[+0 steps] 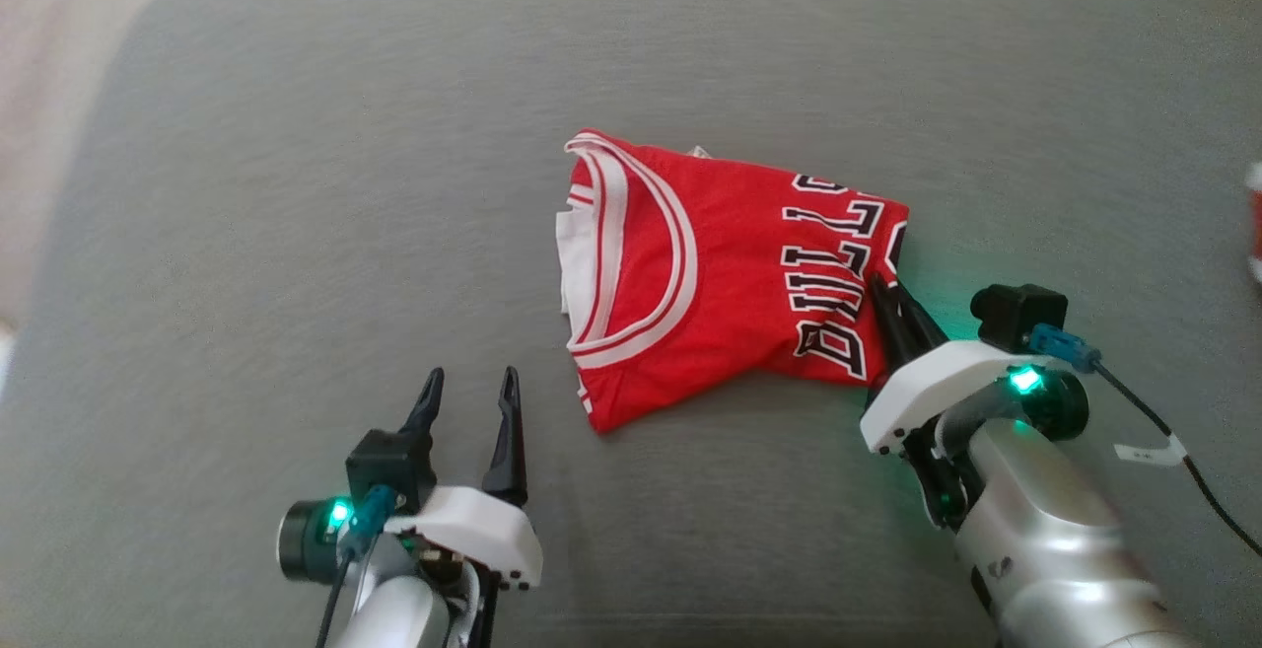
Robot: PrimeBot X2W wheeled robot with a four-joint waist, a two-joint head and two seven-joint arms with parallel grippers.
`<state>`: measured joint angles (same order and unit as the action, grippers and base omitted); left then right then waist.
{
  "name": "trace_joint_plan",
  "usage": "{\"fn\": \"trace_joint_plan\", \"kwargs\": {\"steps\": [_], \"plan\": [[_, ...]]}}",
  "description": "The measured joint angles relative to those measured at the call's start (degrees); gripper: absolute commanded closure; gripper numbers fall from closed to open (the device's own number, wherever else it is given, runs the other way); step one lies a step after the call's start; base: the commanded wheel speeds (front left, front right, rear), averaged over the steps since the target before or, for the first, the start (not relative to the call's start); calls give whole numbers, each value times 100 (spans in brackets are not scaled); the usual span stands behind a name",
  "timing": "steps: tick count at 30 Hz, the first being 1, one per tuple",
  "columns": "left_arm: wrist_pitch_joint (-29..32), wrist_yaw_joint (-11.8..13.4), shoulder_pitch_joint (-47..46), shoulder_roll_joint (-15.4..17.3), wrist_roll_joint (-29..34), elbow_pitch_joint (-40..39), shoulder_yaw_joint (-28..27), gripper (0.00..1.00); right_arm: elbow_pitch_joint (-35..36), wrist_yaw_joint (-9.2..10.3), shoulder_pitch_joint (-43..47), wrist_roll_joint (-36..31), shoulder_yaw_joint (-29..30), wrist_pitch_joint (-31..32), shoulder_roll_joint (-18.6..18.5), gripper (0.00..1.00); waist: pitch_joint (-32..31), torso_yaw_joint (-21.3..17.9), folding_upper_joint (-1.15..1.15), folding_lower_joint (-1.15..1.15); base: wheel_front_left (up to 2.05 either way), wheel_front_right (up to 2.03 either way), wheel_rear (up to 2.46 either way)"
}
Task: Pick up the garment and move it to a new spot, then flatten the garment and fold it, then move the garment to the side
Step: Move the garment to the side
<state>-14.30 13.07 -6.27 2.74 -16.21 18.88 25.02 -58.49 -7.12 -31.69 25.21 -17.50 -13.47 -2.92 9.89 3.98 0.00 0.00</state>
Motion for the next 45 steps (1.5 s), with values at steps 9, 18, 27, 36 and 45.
{"fn": "trace_joint_plan", "kwargs": {"steps": [9, 18, 27, 36, 45], "plan": [[0, -107, -378, 1, 147, 129, -154, 0, 488, 0, 72, 308, -275, -48, -10, 100, 31, -1485, 0, 0, 0, 0, 0], [0, -310, -509, 1, 308, 283, -147, 0, 954, 0, 274, 816, -683, -48, -11, 100, 140, -3005, 0, 0, 0, 0, 0], [0, -506, -962, 0, 354, 522, 47, 0, 1265, 1, 293, 426, -369, -73, -24, 100, 455, -3536, 0, 0, 0, 0, 0], [0, -444, -900, -1, 425, 422, 47, 0, 871, 0, -1391, -461, -250, 222, -594, 100, 582, -3373, 0, 0, 0, 0, 0], [0, -443, -907, 4, 454, 375, 19, 0, -234, 0, -2358, -1386, 599, 210, -1675, 100, 791, -2835, 0, 0, 0, 0, 0]]}}
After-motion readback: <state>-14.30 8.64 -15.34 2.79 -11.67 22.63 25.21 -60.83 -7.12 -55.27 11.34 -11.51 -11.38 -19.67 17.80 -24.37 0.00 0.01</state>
